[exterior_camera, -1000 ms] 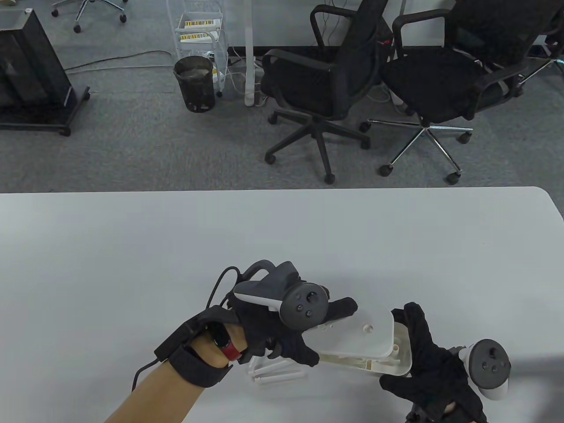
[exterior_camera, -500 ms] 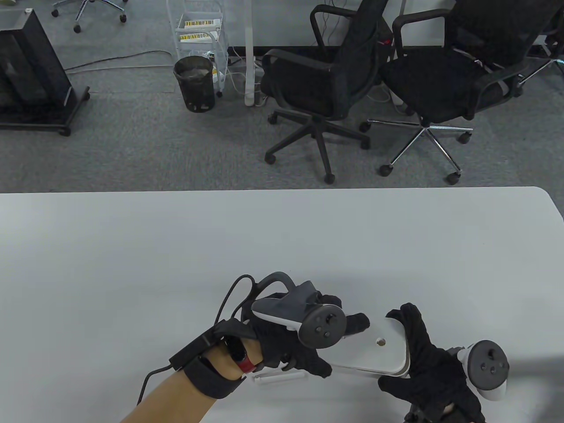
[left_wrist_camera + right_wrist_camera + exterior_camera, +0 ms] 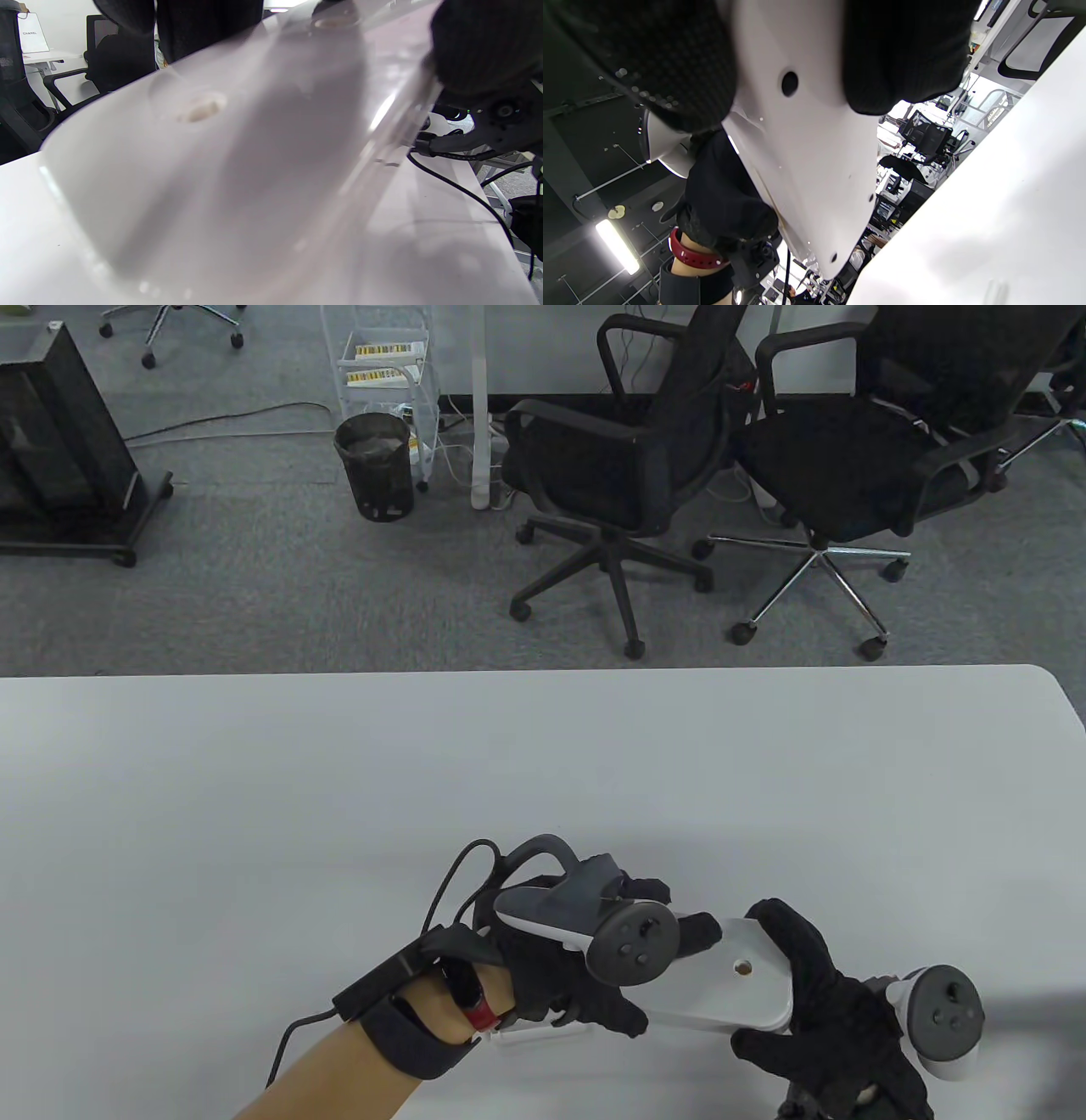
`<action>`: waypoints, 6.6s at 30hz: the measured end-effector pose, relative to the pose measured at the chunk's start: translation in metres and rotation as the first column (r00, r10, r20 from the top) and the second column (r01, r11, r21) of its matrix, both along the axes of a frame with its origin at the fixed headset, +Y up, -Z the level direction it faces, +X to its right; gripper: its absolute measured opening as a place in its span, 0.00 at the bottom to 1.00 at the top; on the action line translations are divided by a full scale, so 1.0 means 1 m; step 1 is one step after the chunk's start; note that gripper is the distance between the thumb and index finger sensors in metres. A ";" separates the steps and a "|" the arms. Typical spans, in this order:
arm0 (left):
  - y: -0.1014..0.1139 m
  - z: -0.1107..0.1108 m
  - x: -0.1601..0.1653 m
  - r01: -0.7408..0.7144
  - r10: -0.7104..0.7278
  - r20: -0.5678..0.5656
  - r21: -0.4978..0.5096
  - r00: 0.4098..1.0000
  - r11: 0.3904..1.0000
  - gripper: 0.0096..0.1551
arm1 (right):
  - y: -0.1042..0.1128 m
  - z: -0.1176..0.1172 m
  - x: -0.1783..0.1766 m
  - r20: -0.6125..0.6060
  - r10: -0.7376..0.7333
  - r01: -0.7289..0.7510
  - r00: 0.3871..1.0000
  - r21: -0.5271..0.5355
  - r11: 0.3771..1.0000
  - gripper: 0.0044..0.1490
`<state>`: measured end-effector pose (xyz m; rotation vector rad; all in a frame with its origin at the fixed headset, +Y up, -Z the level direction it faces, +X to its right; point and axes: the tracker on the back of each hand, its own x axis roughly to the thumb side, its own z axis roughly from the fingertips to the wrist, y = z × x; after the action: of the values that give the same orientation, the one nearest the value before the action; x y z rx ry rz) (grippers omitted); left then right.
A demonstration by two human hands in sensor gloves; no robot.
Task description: Fit Hanoi Tower parts together into a complete Hanoi Tower
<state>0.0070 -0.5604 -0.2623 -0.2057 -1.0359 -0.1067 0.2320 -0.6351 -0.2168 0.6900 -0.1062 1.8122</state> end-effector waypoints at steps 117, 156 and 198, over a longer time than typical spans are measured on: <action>-0.096 0.067 -0.212 -0.049 0.168 -0.706 0.186 0.688 0.981 0.58 | -0.121 -0.120 -0.051 -0.020 0.918 -0.854 0.396 -0.374 0.361 0.76; -0.119 -0.035 -0.100 -0.067 -0.140 -0.835 -0.207 0.531 0.976 0.42 | -0.122 -0.122 -0.052 -0.084 0.921 -0.852 0.381 -0.418 0.315 0.77; -0.162 -0.049 -0.060 0.250 -0.276 -0.864 -0.182 0.420 0.951 0.37 | -0.124 -0.125 -0.052 -0.154 0.919 -0.865 0.363 -0.423 0.271 0.77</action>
<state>-0.0530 -0.7227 -0.3110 -0.3973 0.0862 -0.2439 0.1800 -0.7594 -0.3413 0.2568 0.7969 2.8636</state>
